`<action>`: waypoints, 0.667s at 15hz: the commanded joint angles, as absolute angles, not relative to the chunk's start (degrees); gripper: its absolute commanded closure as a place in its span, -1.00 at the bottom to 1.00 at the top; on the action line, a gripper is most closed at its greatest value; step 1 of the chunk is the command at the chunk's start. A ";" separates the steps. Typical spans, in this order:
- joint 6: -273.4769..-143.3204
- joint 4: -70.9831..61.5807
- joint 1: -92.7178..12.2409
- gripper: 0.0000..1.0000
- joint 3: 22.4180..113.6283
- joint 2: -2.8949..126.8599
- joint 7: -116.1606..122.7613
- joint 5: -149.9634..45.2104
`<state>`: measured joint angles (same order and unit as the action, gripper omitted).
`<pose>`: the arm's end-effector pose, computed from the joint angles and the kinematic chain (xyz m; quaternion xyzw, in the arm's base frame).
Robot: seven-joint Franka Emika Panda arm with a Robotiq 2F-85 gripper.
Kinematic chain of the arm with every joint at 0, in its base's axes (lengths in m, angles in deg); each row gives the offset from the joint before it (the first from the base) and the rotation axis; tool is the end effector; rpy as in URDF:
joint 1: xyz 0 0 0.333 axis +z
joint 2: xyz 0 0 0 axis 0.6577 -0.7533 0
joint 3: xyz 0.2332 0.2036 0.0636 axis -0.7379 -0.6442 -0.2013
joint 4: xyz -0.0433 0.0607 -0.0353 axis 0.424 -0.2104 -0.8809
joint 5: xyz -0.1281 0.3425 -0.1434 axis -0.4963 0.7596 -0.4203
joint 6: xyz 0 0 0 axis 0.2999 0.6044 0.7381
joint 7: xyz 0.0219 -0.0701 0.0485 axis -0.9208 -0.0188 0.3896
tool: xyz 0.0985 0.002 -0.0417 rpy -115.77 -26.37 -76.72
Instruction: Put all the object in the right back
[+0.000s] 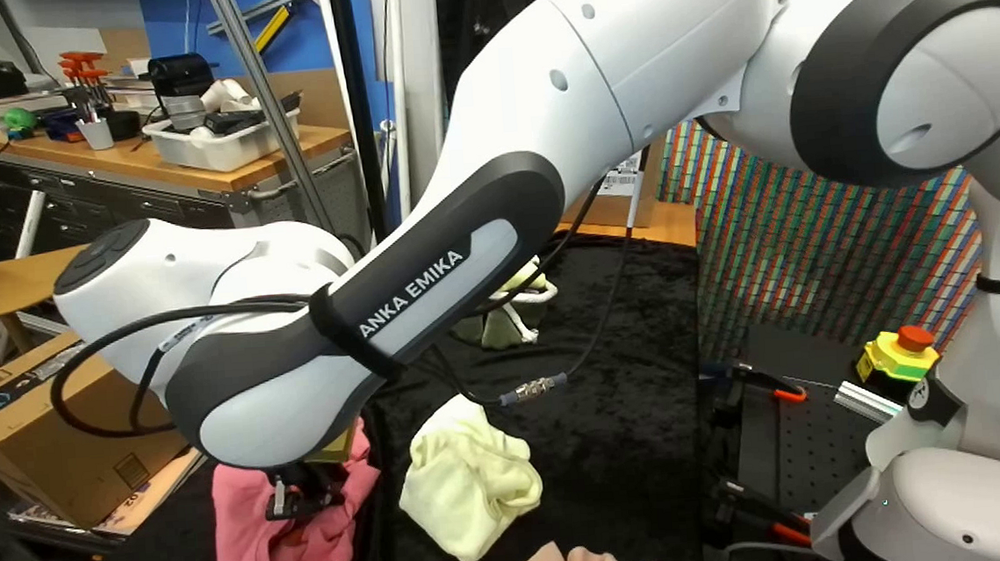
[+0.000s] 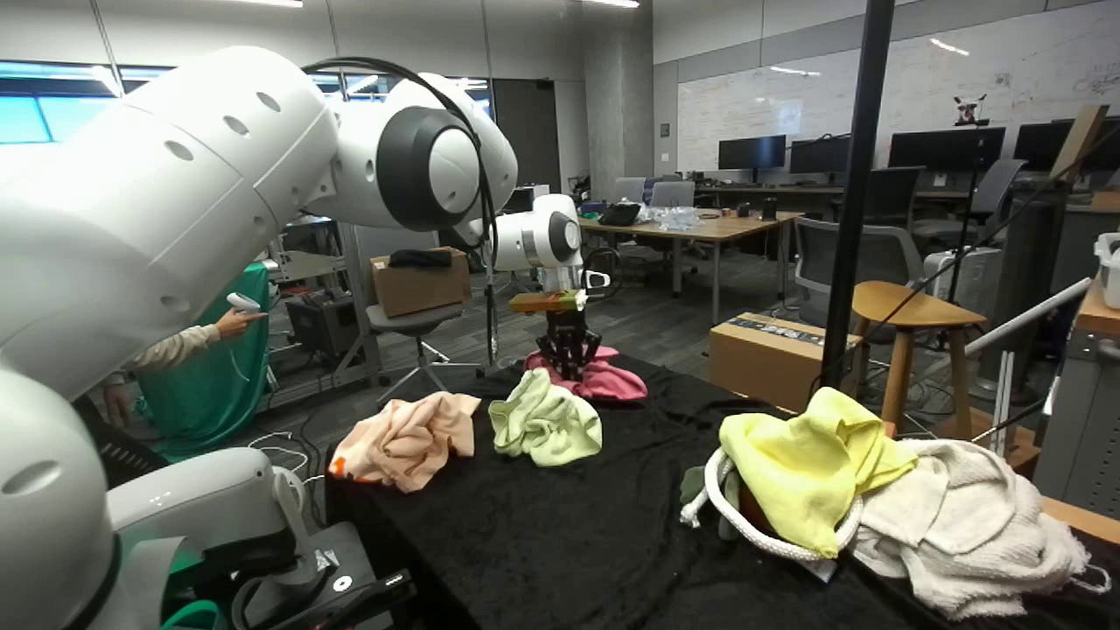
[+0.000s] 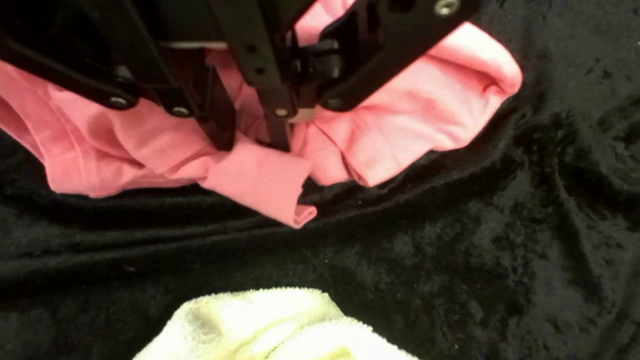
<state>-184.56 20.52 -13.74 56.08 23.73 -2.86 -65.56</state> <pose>0.6318 0.3907 0.1979 0.9618 0.2488 -0.0589 0.0978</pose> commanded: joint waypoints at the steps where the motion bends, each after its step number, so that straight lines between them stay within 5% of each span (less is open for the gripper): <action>1: -181.41 21.79 -13.44 -0.07 55.62 23.79 -1.68 -65.31; 7: -180.15 22.05 -14.16 -0.99 55.41 23.26 -0.89 -64.66; 10: -179.69 22.14 -14.72 -1.00 55.30 22.99 -0.67 -64.35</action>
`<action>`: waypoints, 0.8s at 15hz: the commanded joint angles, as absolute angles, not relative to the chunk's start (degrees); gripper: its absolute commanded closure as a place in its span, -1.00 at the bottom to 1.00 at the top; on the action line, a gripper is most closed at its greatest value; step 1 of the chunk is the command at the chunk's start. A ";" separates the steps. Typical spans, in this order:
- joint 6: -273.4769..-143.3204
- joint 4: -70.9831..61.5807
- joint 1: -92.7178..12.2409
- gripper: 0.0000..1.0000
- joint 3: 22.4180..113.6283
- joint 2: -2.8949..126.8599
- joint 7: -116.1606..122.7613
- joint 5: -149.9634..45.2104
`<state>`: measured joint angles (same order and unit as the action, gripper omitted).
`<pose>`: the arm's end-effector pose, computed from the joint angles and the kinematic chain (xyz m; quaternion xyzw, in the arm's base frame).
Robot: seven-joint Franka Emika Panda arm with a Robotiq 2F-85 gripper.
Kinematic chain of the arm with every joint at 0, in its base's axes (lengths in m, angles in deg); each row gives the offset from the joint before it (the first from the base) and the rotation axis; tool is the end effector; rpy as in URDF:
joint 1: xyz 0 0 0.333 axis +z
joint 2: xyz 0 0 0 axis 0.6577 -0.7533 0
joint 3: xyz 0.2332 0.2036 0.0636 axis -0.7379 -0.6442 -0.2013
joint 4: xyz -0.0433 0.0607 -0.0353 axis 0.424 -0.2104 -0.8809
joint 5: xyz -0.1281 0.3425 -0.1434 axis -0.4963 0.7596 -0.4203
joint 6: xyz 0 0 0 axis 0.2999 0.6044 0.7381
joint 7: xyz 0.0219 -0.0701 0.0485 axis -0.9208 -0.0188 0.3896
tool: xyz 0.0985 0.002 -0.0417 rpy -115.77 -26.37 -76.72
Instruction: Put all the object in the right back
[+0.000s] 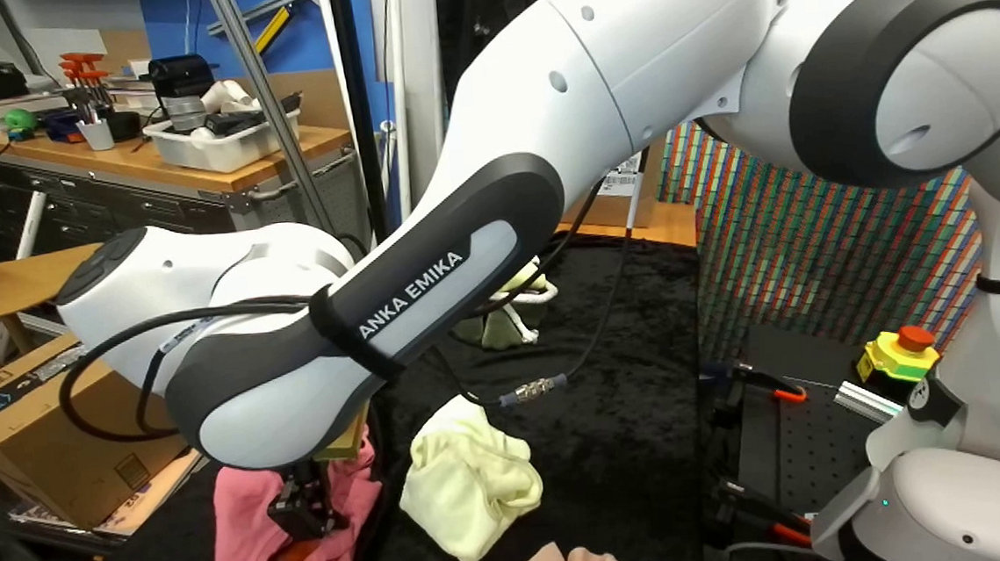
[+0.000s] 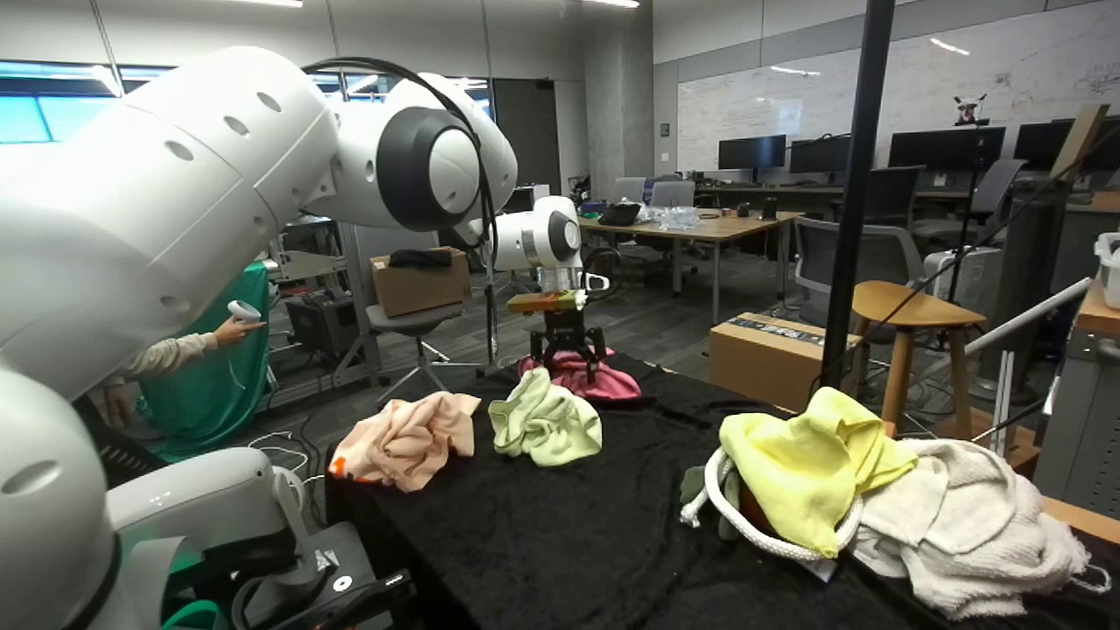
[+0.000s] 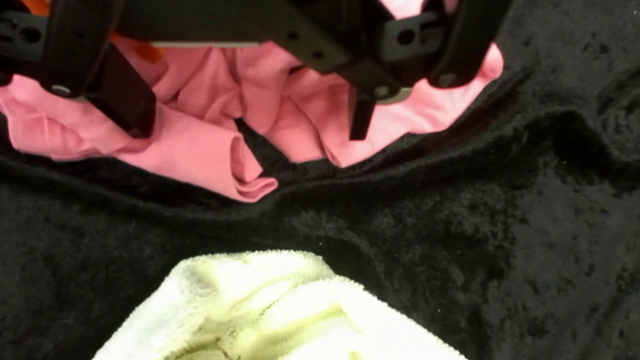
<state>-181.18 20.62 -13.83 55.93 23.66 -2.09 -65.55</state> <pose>0.6267 0.3859 0.1943 0.9576 0.2526 -0.0861 0.1084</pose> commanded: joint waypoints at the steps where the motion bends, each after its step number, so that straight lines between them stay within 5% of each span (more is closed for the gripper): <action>1: -179.62 22.11 -14.84 -1.00 55.25 23.08 -0.68 -64.30; 8: -179.94 20.86 -14.89 -1.00 55.33 24.04 -1.42 -64.52; 12: -179.69 20.99 -14.73 -0.14 55.09 23.89 -1.37 -64.48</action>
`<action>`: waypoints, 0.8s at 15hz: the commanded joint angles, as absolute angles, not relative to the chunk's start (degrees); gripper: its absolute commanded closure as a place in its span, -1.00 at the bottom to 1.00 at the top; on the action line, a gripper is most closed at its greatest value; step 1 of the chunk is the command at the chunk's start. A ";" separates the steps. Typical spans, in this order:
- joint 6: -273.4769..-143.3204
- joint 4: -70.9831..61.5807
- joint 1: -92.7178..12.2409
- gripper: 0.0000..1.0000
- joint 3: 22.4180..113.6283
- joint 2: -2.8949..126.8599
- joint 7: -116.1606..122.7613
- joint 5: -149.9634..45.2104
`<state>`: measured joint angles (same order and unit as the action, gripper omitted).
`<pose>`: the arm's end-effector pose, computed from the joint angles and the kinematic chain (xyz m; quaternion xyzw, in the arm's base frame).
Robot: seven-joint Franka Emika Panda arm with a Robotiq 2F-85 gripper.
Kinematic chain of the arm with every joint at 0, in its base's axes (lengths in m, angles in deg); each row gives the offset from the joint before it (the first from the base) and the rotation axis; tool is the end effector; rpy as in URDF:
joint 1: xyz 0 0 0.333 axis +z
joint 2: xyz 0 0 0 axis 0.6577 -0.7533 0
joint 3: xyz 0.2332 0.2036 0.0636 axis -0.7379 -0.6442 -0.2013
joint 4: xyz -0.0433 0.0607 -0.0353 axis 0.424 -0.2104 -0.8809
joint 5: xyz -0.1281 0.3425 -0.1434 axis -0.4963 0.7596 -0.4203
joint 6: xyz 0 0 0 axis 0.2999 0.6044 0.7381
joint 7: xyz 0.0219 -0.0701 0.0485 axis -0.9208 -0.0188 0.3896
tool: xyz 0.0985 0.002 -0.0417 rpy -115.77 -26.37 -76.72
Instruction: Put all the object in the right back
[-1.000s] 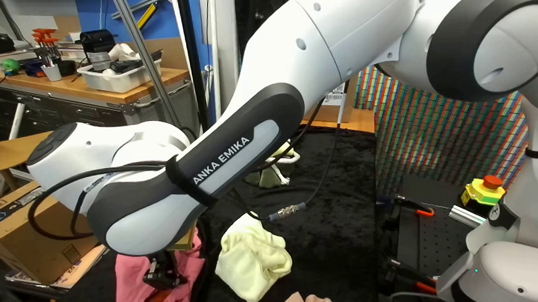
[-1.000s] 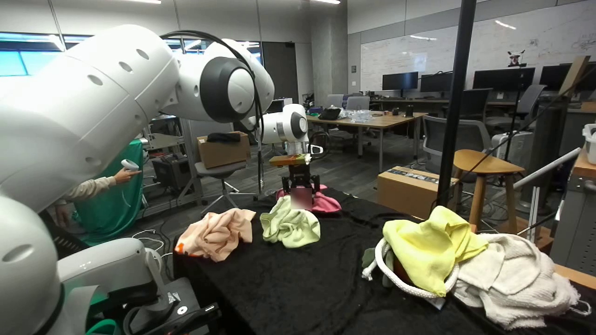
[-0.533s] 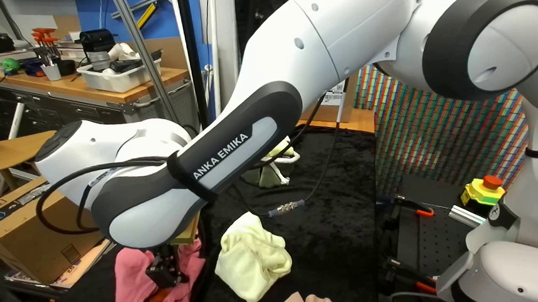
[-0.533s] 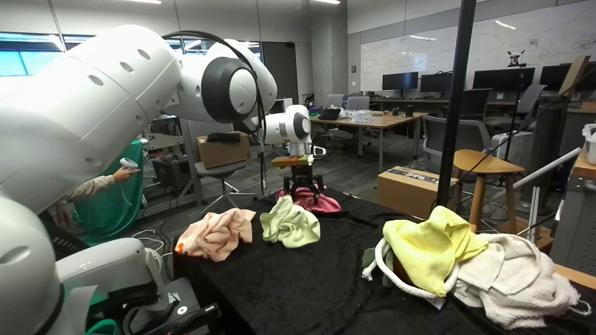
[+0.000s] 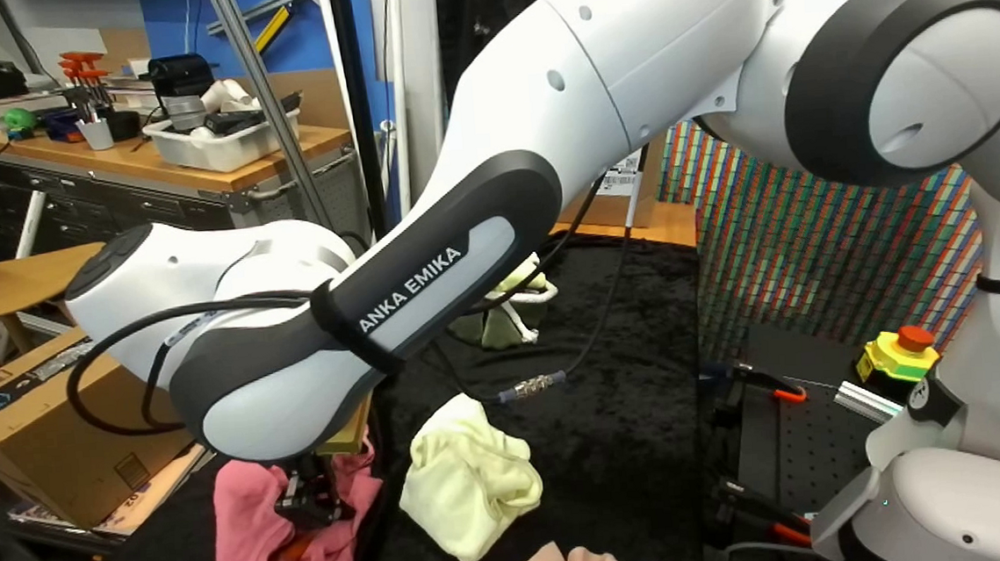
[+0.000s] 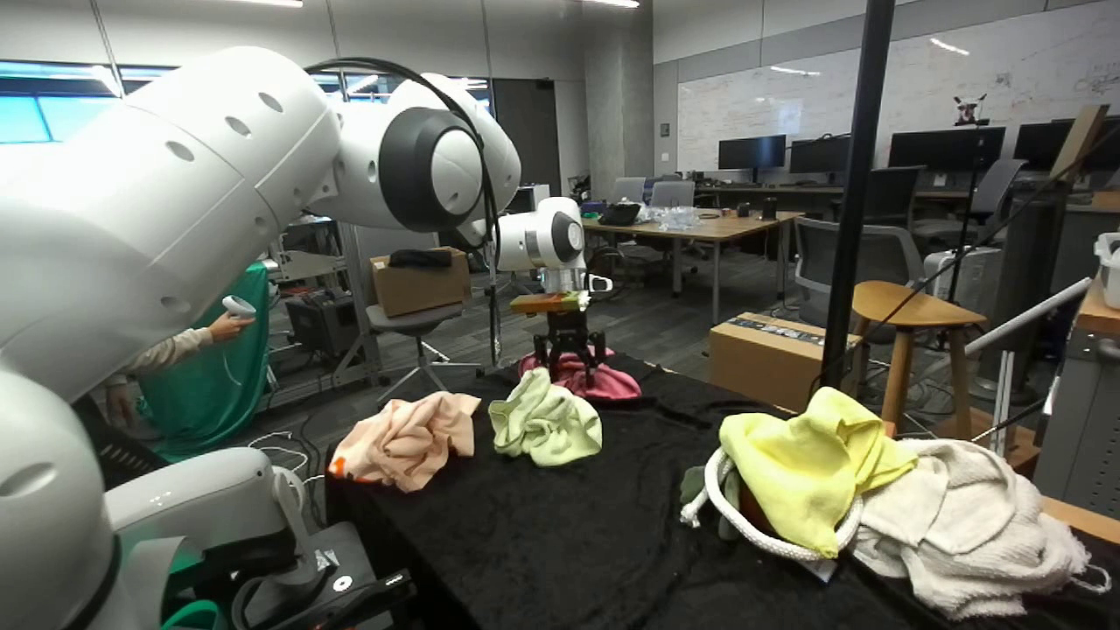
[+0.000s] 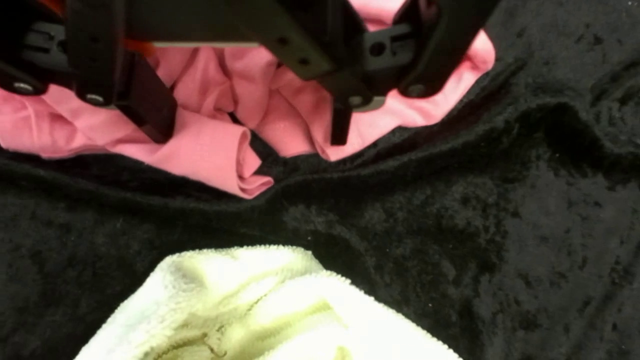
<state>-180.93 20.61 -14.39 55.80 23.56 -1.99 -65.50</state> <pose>0.6291 0.3804 0.1927 0.9582 0.2492 -0.0899 0.1078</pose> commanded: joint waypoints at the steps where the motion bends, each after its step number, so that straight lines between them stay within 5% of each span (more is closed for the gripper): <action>1: -179.56 21.01 -14.66 0.06 54.99 23.89 -1.35 -64.51; 6: -179.11 20.65 -14.11 0.87 54.58 24.61 -1.47 -65.04; 12: -177.02 18.73 -13.14 0.98 55.02 27.97 -1.42 -66.09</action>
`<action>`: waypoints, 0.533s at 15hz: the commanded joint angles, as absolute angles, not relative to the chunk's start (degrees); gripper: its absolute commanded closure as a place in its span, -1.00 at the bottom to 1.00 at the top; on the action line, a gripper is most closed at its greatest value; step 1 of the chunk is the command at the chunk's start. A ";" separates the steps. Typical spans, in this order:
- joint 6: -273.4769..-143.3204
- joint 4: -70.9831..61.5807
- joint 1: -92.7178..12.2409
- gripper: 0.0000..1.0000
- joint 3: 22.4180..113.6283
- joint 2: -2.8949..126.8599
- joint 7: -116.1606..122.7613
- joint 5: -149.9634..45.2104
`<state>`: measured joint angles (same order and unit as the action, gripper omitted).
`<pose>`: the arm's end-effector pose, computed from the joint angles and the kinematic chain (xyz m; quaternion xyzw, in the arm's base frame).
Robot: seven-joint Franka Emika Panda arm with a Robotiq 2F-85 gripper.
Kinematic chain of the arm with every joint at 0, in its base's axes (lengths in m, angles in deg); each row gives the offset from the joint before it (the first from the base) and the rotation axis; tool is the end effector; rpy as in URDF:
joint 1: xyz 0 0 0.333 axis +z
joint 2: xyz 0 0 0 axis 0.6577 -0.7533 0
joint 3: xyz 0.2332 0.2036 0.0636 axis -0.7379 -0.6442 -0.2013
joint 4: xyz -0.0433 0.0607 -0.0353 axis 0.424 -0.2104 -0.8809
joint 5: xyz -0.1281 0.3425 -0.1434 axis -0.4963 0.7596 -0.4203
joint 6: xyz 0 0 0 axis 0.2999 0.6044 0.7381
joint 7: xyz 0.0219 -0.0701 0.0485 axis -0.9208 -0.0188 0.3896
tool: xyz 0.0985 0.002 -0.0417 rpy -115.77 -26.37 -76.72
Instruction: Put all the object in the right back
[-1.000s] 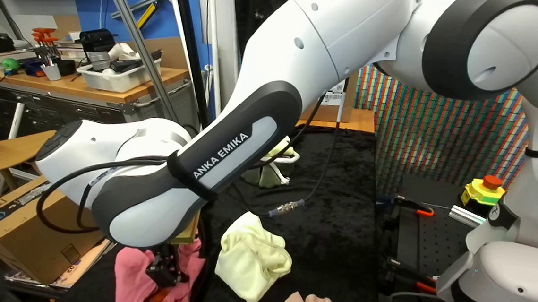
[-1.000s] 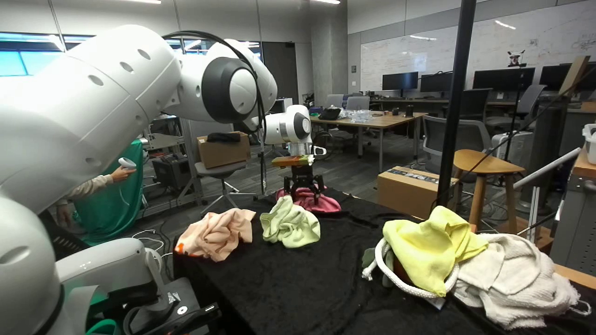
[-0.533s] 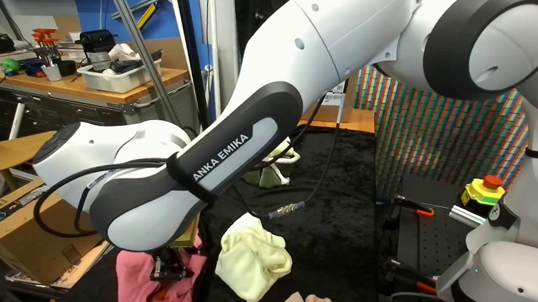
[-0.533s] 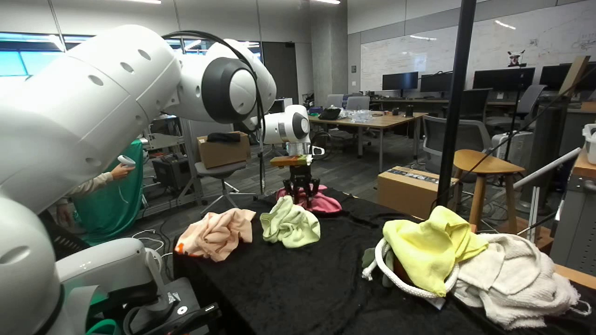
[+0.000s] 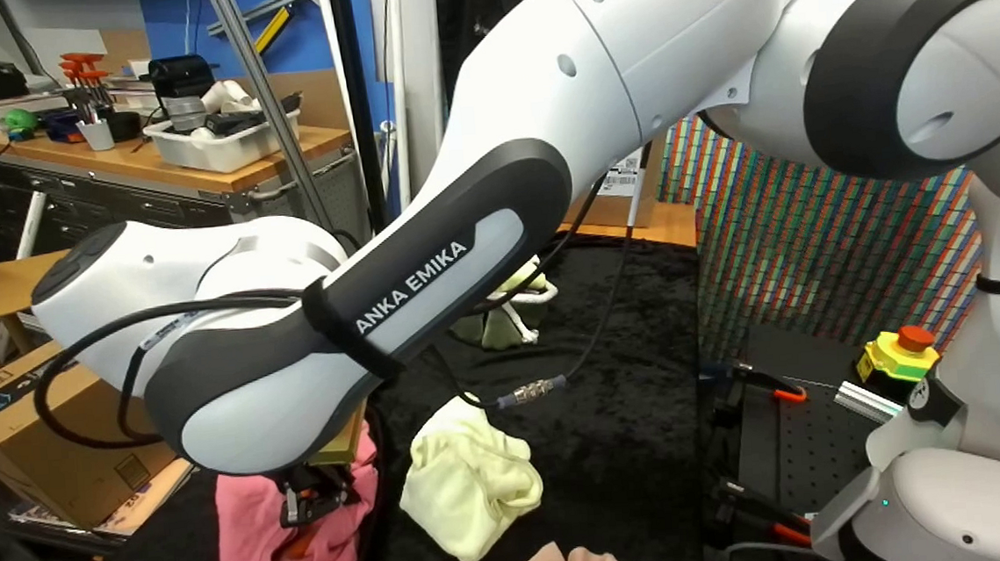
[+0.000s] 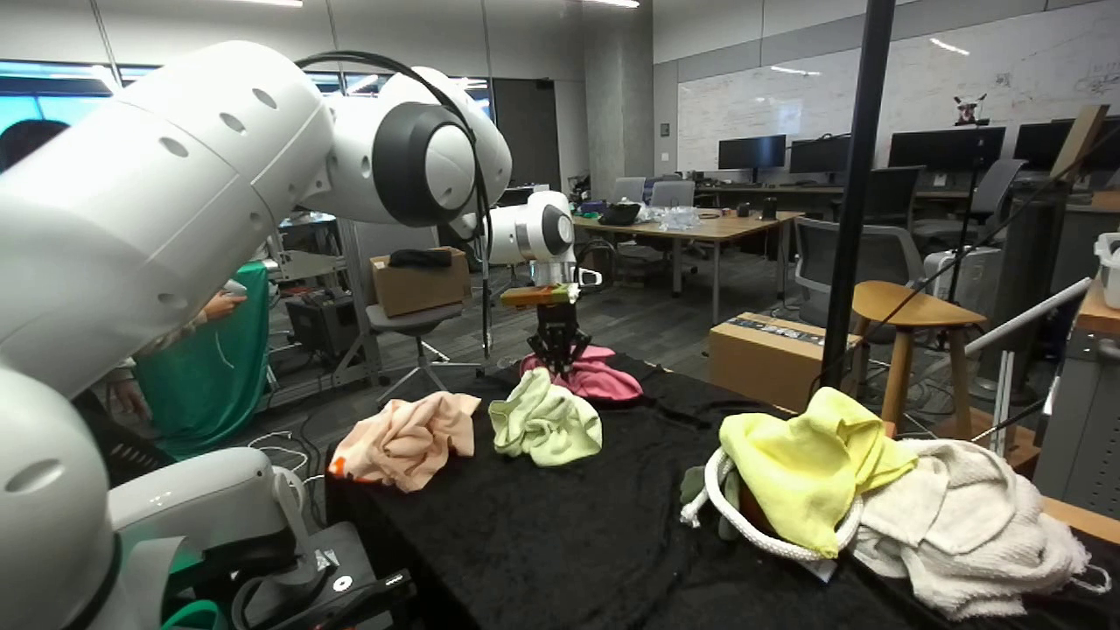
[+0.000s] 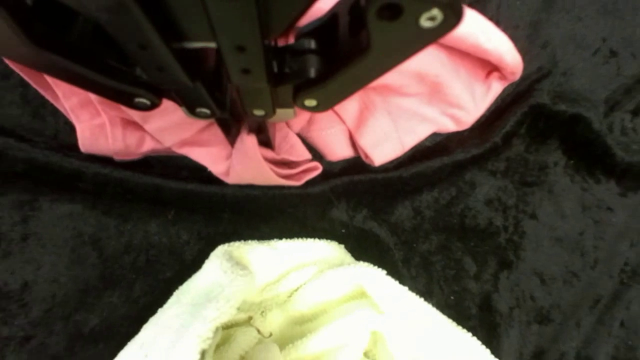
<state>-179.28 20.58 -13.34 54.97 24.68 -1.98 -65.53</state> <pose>0.6176 0.3971 0.2059 0.9547 0.2612 -0.0933 0.1076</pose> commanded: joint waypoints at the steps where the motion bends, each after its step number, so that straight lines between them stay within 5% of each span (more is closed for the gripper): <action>1: -176.36 18.34 -13.20 0.94 55.05 28.87 -1.26 -66.29; 8: -179.17 9.72 -17.78 0.95 58.59 42.16 -3.80 -67.38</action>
